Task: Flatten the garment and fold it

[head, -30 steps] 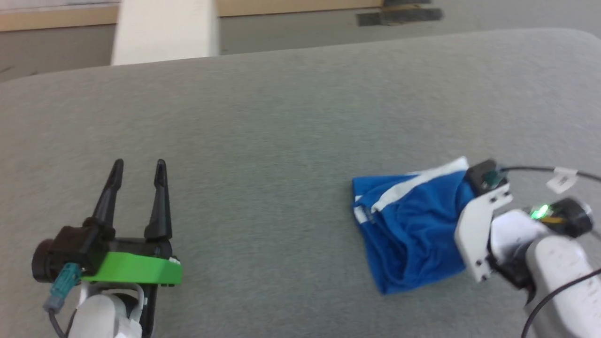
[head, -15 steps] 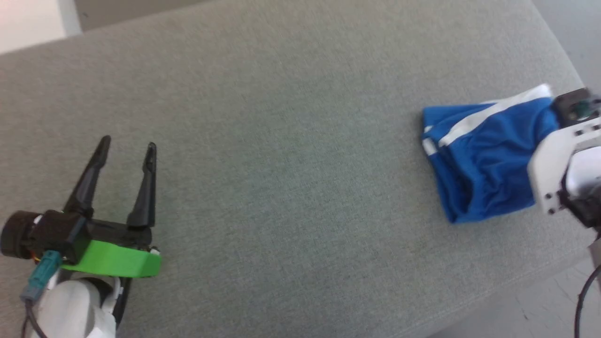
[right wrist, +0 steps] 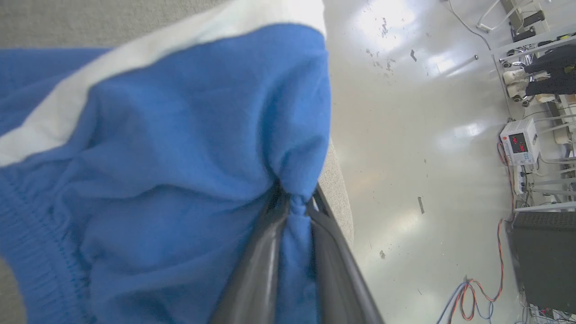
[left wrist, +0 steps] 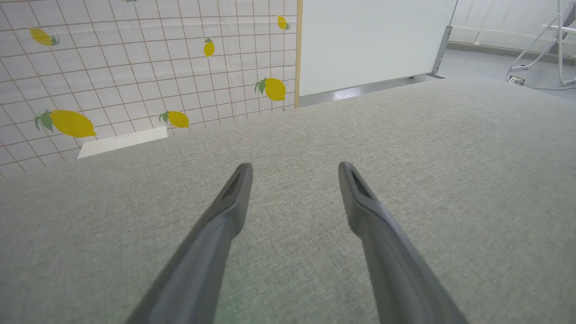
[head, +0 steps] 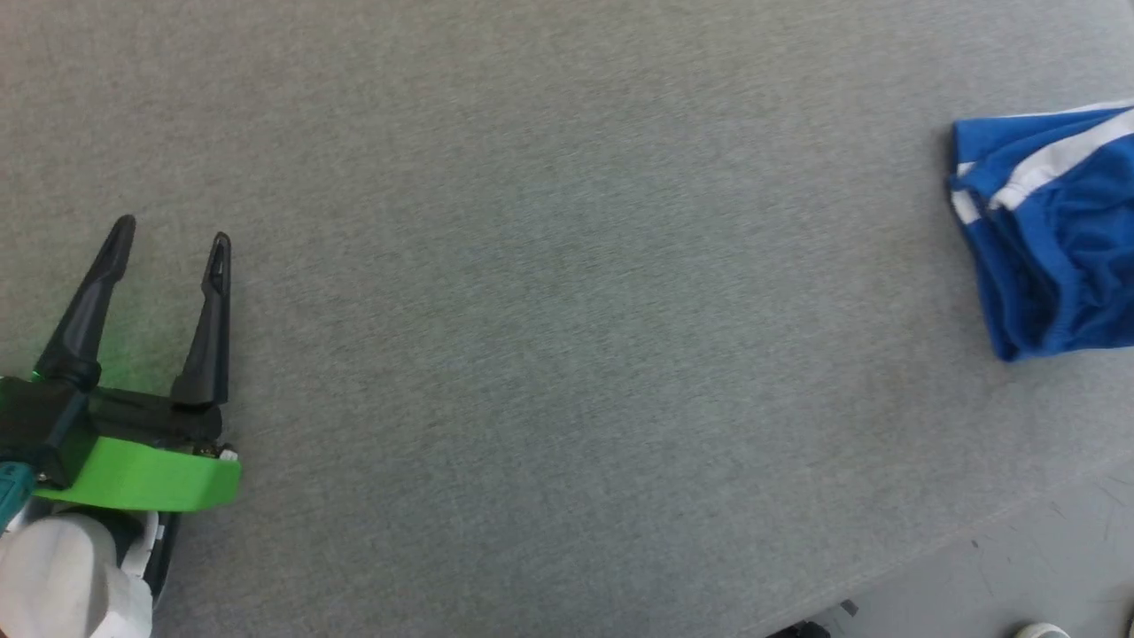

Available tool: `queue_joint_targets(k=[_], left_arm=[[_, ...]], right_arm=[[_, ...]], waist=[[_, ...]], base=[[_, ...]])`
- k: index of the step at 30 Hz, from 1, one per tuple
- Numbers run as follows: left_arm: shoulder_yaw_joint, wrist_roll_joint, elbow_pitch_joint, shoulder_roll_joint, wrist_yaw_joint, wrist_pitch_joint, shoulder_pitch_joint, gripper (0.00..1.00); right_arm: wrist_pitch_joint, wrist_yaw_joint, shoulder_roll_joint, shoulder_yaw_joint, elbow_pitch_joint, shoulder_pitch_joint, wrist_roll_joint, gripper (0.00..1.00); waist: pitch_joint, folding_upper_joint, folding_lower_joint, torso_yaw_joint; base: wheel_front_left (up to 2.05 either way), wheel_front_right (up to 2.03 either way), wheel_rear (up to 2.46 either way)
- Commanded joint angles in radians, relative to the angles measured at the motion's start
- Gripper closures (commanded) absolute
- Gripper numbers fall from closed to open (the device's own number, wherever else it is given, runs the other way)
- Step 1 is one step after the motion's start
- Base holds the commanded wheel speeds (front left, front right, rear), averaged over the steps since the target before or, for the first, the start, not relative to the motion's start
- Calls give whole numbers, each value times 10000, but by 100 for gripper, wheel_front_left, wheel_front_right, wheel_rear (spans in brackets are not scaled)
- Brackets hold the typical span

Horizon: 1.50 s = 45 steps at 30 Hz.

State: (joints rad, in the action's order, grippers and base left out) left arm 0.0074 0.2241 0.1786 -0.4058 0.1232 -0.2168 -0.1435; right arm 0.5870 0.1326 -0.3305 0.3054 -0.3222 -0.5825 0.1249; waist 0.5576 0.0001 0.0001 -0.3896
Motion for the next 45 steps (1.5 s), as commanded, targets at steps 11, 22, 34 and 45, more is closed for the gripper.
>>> queue_joint_targets(k=[11, 22, 34, 45], left_arm=[[-20, 168, -104, 63, -134, -133, 26, 0], [-357, 169, -1161, 1121, -401, -429, -387, 0], [178, -224, -1542, 2411, -889, -448, -814, 0], [528, -374, -2394, 3035, -1048, -449, -734, 0]], right_arm=[[-2196, -19, -366, 701, 51, -881, 553, 0], [-5176, -19, 304, -734, 1326, -1651, -1135, 0], [-6854, -19, 2738, -1605, 2937, 439, -2147, 0], [-8345, -19, 2800, -2319, 2056, 2691, -3588, 0]], waist=[[-240, -1, -1, 532], [-2358, -1, -1, 1624], [-4091, -1, -1, 3234], [-4805, -1, -1, 3855]], base=[[0, 0, 0], [0, 0, 0], [0, 0, 0], [0, 0, 0]])
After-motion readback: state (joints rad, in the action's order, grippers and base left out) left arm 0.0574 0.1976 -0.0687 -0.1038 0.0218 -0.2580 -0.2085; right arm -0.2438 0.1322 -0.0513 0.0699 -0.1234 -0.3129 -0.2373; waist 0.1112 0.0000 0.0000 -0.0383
